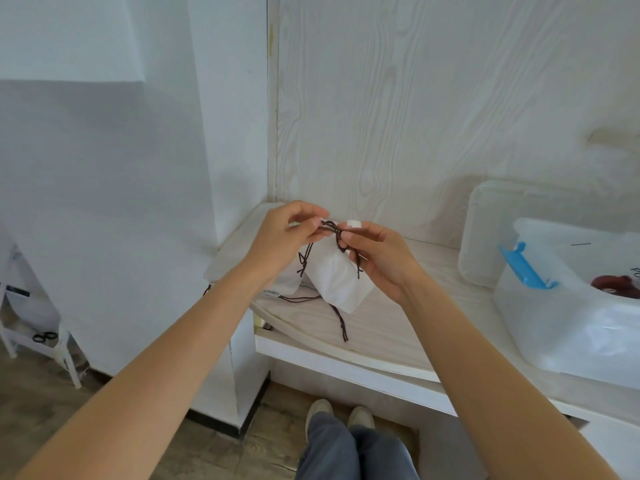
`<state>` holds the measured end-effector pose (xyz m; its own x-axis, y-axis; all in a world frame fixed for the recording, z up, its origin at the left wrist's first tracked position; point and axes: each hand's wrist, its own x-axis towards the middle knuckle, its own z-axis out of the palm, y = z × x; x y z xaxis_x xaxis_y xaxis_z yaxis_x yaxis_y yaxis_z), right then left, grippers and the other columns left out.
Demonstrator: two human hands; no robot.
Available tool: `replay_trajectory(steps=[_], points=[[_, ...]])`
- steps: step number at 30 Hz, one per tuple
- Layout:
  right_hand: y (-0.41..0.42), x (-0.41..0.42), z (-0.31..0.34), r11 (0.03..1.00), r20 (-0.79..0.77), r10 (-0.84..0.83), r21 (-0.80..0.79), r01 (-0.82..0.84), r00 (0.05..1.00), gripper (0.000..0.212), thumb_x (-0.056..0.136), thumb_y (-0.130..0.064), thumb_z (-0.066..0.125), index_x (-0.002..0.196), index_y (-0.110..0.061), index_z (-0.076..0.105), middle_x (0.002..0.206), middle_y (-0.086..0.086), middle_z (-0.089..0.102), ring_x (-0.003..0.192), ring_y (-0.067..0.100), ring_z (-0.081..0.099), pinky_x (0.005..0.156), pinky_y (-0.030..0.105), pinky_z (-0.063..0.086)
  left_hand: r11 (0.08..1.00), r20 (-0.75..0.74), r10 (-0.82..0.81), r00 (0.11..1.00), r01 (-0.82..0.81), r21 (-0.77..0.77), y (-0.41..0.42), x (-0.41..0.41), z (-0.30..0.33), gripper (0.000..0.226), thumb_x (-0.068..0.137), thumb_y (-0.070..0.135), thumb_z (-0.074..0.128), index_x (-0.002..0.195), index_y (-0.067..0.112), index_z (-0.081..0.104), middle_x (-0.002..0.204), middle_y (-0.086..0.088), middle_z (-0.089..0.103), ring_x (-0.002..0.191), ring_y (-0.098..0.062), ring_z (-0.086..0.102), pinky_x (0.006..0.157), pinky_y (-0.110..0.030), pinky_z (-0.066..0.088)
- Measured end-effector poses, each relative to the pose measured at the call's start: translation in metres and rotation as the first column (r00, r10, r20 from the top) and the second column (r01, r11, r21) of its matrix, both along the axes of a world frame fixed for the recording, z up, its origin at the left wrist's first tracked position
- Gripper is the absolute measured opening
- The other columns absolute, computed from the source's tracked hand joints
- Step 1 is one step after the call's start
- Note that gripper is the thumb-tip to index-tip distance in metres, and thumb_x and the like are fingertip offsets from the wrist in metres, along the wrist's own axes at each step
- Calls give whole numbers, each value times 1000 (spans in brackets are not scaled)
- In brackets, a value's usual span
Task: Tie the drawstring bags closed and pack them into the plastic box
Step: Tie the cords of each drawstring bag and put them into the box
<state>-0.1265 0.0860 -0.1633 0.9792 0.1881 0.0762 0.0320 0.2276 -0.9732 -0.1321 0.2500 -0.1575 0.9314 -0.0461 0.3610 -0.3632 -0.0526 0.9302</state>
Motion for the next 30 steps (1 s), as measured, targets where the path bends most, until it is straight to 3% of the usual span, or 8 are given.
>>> replay_trajectory(steps=[2, 6, 10, 15, 18, 23, 27, 30], points=[[5, -2, 1, 999, 38, -51, -4, 51, 998, 14, 84, 3, 61, 88, -9, 68, 75, 0, 68, 64, 8, 60, 55, 15, 43, 998, -25, -26, 999, 24, -61, -3, -3, -2, 24, 93, -6, 44, 91, 6, 64, 89, -7, 66, 79, -9, 70, 76, -15, 53], [11, -4, 1, 991, 92, -119, -48, 123, 989, 14, 83, -2, 64, 84, -15, 69, 82, 0, 69, 74, 12, 57, 64, 20, 40, 997, 42, 38, 998, -41, 70, -8, -6, -4, 32, 91, -9, 40, 91, 7, 67, 91, -2, 68, 84, -5, 68, 80, -16, 53], [12, -7, 2, 990, 76, -127, -49, 130, 989, 12, 83, -2, 64, 83, -14, 66, 76, -1, 68, 67, 7, 61, 61, 18, 43, 983, 110, 76, 991, -92, 157, -9, -6, -3, 39, 86, -9, 42, 90, 17, 70, 92, 5, 70, 88, -7, 68, 86, -22, 53], [13, -8, 4, 986, 66, -156, -41, 159, 986, 8, 82, -5, 67, 83, -13, 65, 80, 3, 69, 70, 10, 63, 60, 19, 44, 972, 171, 104, 980, -136, 189, -11, -7, -6, 13, 83, 8, 67, 91, 15, 72, 87, 9, 71, 83, -3, 67, 79, -16, 51], [14, -10, 6, 986, 77, -153, -60, 158, 985, 8, 82, -6, 67, 82, -13, 64, 80, 3, 69, 70, 11, 64, 57, 17, 46, 965, 198, 157, 968, -193, 179, -11, -5, -7, 15, 80, 8, 70, 82, 24, 72, 82, 12, 70, 79, -3, 65, 76, -16, 50], [11, -7, 7, 967, 161, -168, -166, 194, 973, 9, 80, -8, 70, 82, -14, 65, 80, 3, 69, 68, 8, 62, 58, 18, 43, 984, 59, 90, 994, -98, 150, -7, -3, -1, 19, 84, 3, 65, 81, 22, 69, 78, 8, 68, 71, 3, 65, 74, -15, 49], [11, -6, 4, 827, 439, -226, -385, 409, 870, 11, 80, -11, 71, 87, -14, 63, 81, -8, 65, 70, -4, 59, 63, 8, 43, 989, -87, 52, 995, -39, 144, -6, -5, 2, 10, 89, 4, 59, 95, 8, 66, 74, 4, 62, 53, 10, 56, 52, -2, 38], [9, -8, -2, 675, 605, -300, -412, 612, 738, 15, 80, -11, 70, 90, -20, 62, 93, -6, 55, 82, 9, 55, 69, 6, 40, 991, -142, 73, 987, -56, 123, -6, -4, 0, 9, 89, 7, 59, 94, 11, 65, 74, 4, 62, 54, 7, 55, 50, -2, 37]])
